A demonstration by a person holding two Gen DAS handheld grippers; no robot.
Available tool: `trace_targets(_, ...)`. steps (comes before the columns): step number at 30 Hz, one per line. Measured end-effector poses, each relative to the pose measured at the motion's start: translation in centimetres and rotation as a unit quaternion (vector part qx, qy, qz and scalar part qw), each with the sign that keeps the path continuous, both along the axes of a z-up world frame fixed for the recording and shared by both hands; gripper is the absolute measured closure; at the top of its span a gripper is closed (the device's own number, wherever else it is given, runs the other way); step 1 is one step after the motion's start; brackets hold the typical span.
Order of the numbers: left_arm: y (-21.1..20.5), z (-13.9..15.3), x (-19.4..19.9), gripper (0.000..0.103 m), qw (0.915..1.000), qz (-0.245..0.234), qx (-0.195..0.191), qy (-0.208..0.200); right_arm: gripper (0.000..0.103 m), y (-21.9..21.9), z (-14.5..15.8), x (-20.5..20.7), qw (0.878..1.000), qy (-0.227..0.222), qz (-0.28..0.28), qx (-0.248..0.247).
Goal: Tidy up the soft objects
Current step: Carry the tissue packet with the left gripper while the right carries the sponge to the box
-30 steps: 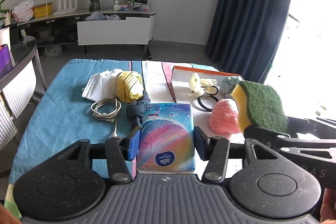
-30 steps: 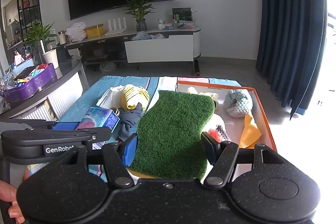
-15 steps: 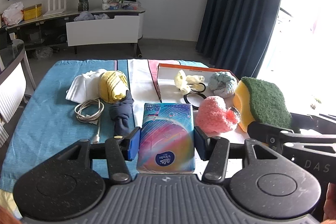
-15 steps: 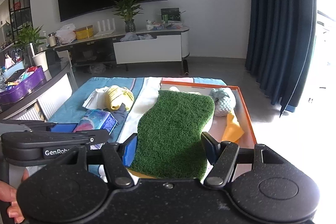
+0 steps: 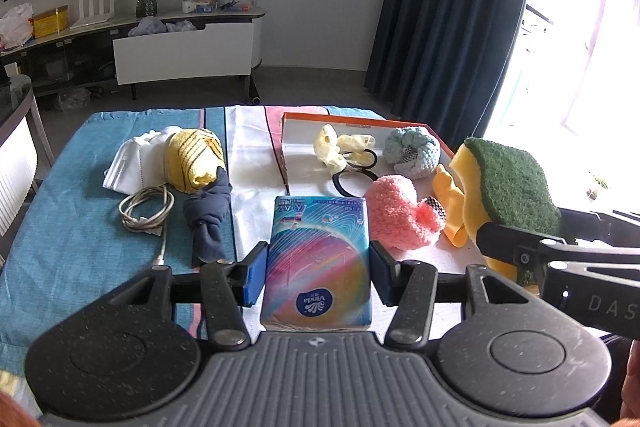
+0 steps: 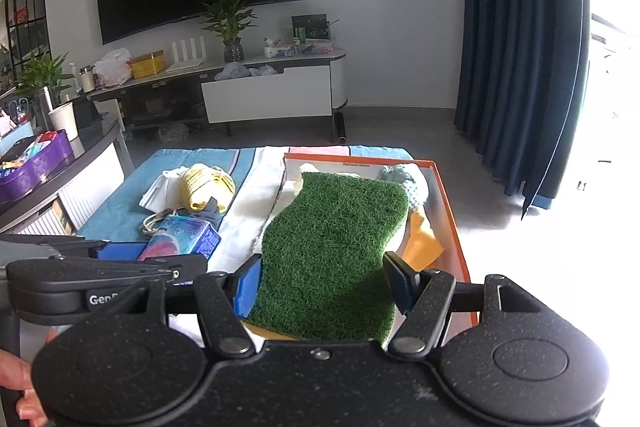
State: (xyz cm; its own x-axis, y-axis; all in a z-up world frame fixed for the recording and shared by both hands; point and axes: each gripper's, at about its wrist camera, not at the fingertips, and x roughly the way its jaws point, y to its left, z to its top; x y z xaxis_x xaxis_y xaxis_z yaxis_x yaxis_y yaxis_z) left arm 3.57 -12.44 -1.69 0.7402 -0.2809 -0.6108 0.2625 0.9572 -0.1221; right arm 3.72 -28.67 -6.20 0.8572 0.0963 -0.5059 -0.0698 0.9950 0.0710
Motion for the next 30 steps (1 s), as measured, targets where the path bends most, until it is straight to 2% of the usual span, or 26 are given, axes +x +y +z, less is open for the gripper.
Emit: trace_targets(30,-5.5,-1.9,2.0,0.05,0.9988,-0.045,0.004,0.02,0.026,-5.2,-2.1,1.6,0.999,0.019,-0.049,0.0)
